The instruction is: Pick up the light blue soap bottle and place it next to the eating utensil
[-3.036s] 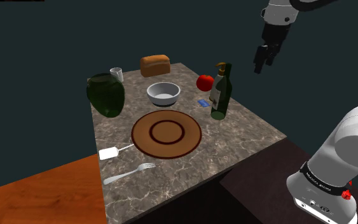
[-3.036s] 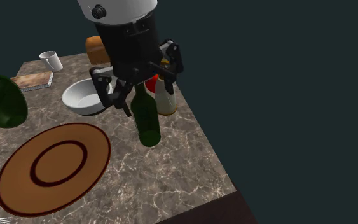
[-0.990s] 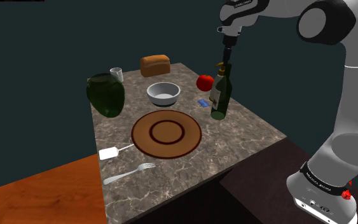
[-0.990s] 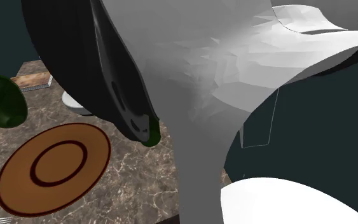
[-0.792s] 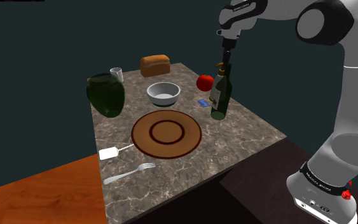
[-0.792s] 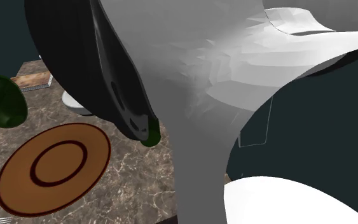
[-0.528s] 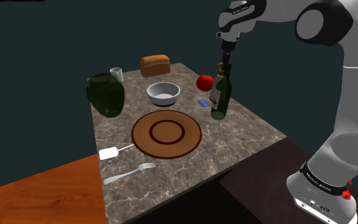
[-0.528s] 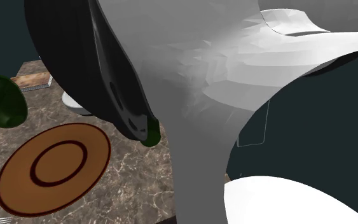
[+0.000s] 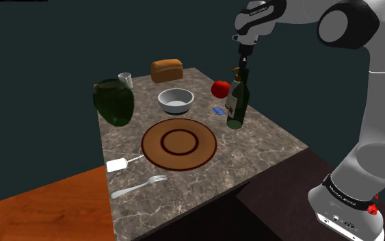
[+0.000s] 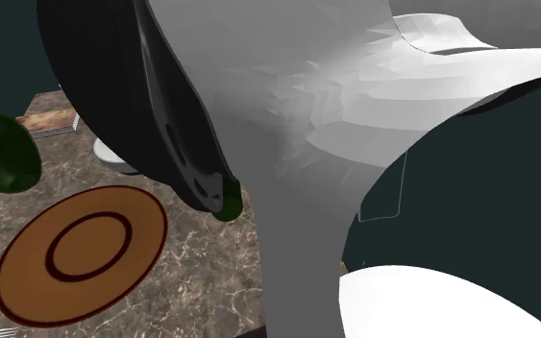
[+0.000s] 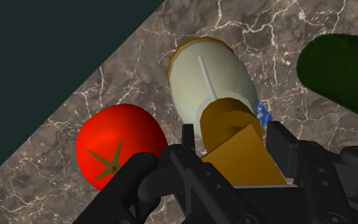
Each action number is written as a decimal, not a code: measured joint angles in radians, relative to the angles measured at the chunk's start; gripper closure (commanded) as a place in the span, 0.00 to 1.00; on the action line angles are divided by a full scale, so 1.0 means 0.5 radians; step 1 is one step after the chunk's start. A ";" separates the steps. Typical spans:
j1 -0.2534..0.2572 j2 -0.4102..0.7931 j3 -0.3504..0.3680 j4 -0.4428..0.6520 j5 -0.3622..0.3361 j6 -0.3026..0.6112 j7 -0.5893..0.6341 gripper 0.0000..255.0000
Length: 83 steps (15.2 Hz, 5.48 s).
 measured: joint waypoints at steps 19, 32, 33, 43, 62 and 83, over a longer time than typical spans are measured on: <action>-0.012 -0.037 -0.012 0.244 -0.023 -0.276 0.032 1.00; 0.172 -0.362 0.019 -0.004 -0.136 -0.323 0.242 1.00; 0.200 -0.404 0.029 -0.070 -0.150 -0.293 0.276 1.00; 0.485 -0.840 0.212 -0.604 -0.292 -0.146 0.749 1.00; 0.903 -1.161 0.723 -0.983 -0.309 -0.043 1.677 1.00; 1.364 -0.668 1.253 -0.421 -0.417 -0.088 2.698 1.00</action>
